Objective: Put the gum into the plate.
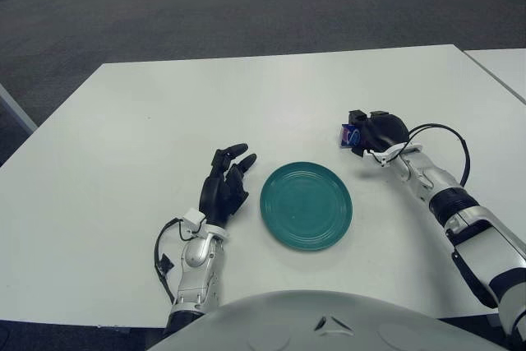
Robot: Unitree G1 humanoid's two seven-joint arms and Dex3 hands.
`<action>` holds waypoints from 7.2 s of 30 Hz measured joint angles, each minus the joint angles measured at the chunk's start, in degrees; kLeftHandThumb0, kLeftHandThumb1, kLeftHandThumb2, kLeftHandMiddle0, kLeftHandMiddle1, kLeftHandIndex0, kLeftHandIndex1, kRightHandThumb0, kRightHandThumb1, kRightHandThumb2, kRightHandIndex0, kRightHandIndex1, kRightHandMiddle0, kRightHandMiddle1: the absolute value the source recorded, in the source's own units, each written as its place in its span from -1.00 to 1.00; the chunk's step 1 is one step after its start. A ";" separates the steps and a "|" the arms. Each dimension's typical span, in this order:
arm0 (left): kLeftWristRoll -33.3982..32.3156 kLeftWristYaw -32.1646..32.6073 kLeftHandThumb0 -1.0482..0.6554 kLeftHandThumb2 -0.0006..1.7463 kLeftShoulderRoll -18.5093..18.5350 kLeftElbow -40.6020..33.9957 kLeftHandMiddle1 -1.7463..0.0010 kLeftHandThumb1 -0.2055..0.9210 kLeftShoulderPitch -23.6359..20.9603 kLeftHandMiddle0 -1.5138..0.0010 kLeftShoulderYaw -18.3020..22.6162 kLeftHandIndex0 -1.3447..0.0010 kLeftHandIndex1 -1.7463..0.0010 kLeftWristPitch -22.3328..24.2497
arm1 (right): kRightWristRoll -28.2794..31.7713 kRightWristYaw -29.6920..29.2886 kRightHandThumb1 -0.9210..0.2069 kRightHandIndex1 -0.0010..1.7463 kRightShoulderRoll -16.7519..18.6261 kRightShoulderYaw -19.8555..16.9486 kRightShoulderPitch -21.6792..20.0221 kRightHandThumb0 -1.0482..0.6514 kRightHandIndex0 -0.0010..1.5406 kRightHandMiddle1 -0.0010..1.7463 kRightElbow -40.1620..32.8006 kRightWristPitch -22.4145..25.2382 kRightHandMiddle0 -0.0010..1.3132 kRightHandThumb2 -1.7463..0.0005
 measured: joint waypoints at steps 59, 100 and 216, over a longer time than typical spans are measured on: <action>-0.24 0.12 -0.81 0.02 -0.14 1.62 0.33 1.00 -1.67 0.48 1.64 0.78 -0.28 -0.11 | -0.60 24.78 -0.11 1.00 -4.49 -9.44 3.75 -0.29 0.41 1.00 -41.33 16.25 -0.19 -0.37; 0.41 1.50 -0.80 0.02 -0.18 1.53 0.37 1.00 -1.57 0.51 1.76 0.75 -0.31 -0.27 | -8.35 50.35 -0.26 1.00 3.01 -4.44 22.24 -0.27 0.36 1.00 -79.05 22.45 -0.29 -0.24; 6.44 1.98 -1.00 0.13 -0.08 3.91 0.94 1.00 -3.01 0.60 -0.84 0.97 -0.20 -5.72 | 40.00 21.28 -1.00 -0.96 27.46 -35.39 42.65 -1.00 -0.85 -0.13 -59.24 18.04 -1.00 0.19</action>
